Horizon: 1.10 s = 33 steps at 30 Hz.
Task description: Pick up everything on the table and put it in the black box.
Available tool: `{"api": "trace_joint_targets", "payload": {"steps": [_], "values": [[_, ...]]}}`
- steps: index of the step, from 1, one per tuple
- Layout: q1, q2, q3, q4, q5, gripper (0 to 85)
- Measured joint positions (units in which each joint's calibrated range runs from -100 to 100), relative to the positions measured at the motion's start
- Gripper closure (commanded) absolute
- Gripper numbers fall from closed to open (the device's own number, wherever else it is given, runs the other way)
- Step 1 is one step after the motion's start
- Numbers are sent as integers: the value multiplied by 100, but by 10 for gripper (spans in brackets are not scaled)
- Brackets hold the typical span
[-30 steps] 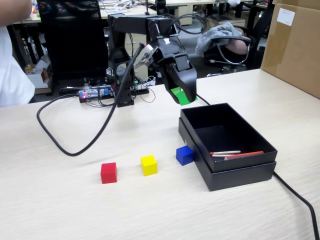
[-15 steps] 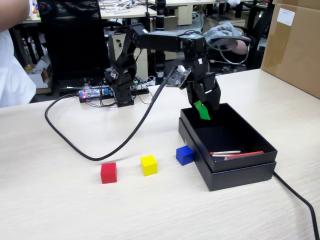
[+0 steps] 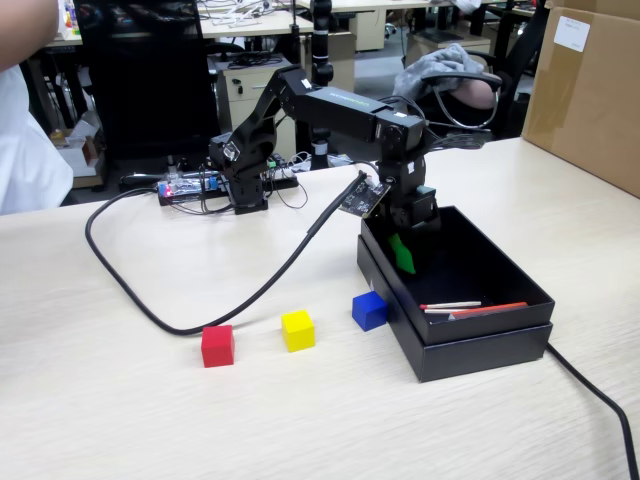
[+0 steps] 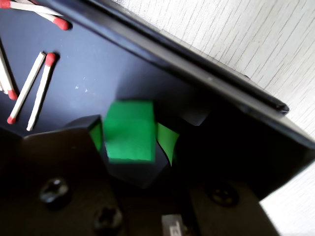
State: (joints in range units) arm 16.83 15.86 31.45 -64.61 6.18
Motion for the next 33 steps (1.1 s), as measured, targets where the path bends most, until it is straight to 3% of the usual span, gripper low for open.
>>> {"api": "trace_joint_targets", "payload": {"steps": [2, 4, 14, 23, 27, 33], "values": [[0, 0, 0, 0, 0, 462], [0, -13, 0, 0, 0, 426], [-244, -2175, -539, -39, 24, 423], [-957, -4583, -1095, -39, 20, 390], [-1397, -5450, -2182, 132, -200, 390], [-2032, -6576, -3916, 1324, -650, 390]]}}
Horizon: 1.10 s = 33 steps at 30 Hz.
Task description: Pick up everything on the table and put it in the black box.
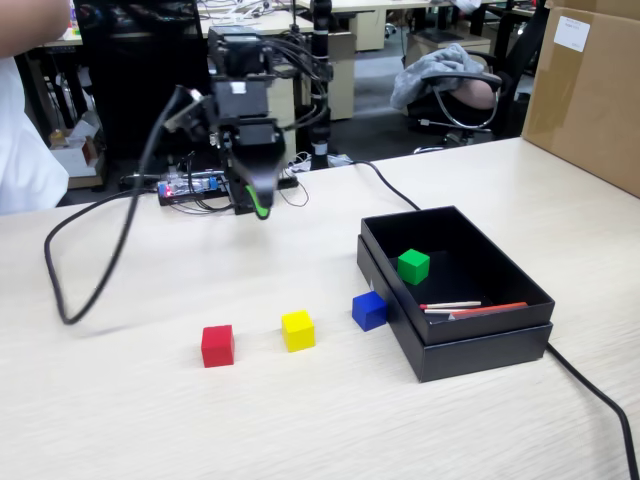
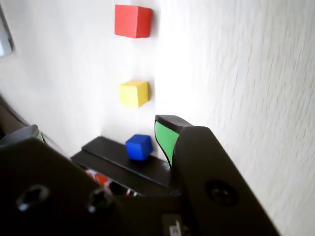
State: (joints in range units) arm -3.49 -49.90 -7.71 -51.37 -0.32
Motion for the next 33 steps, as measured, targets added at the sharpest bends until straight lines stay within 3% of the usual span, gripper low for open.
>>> {"api": "trace_joint_targets", "payload": {"steps": [5, 18, 23, 33], "values": [[-308, -492, -1168, 999, -274, 390], [-493, -104, -1278, 1107, -298, 394], [-557, 1010, -374, 1076, -298, 395], [-645, 4272, 2474, -449, -161, 394]]}}
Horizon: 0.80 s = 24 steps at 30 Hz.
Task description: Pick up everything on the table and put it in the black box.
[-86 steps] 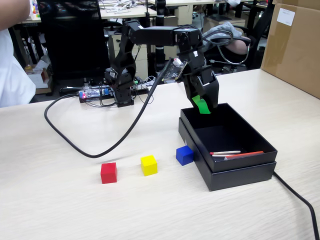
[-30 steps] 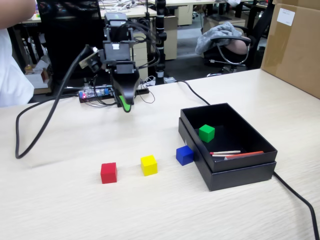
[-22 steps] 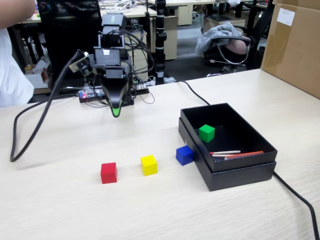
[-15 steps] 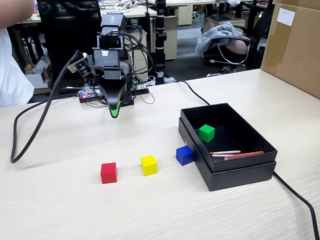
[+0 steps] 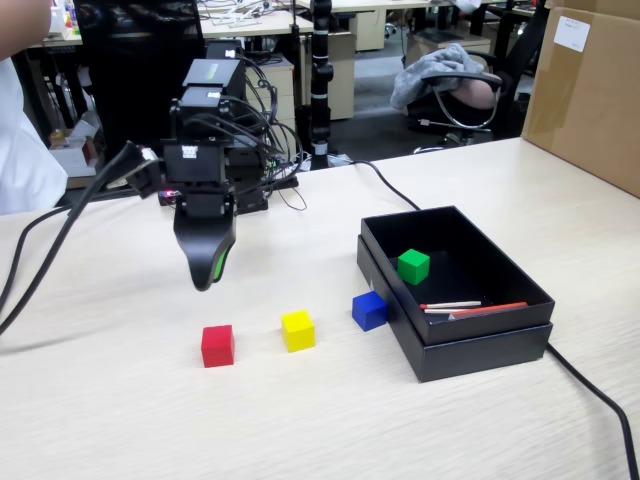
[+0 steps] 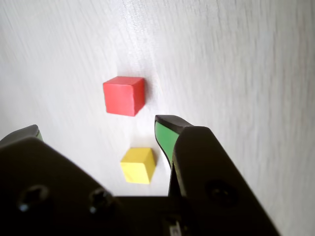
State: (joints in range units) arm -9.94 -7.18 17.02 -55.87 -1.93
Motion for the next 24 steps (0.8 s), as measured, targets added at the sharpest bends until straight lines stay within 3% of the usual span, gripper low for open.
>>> {"api": "trace_joint_targets", "payload": {"steps": [10, 24], "values": [[0, 2214, 1680, -960, 98, 375], [0, 3806, 2812, -1185, 98, 410]]}}
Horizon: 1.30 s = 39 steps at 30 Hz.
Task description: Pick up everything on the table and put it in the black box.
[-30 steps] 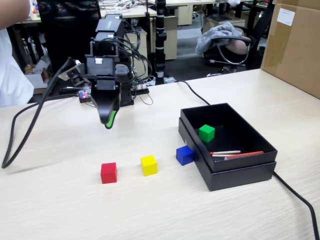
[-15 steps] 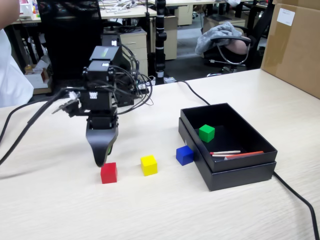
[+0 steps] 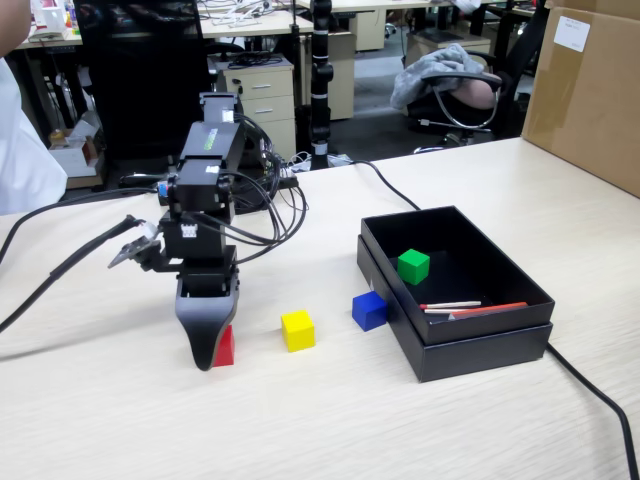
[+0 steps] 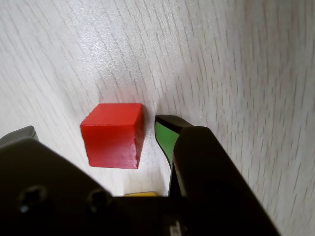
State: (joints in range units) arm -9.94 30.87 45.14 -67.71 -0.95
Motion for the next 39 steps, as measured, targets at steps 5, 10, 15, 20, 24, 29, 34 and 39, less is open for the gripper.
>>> {"api": "trace_joint_targets", "payload": {"steps": [5, 10, 15, 20, 24, 29, 34, 39], "values": [[0, 233, 173, -101, 0, 555], [0, 311, 265, -132, -5, 755], [0, 337, 274, -132, -20, 763], [10, -272, -164, -132, -68, 763], [151, -1786, -840, -132, -73, 762], [571, -3560, -1670, -147, -68, 762], [1255, -4803, -2373, -178, 39, 761], [2159, -4945, -2026, -194, 269, 761]]}}
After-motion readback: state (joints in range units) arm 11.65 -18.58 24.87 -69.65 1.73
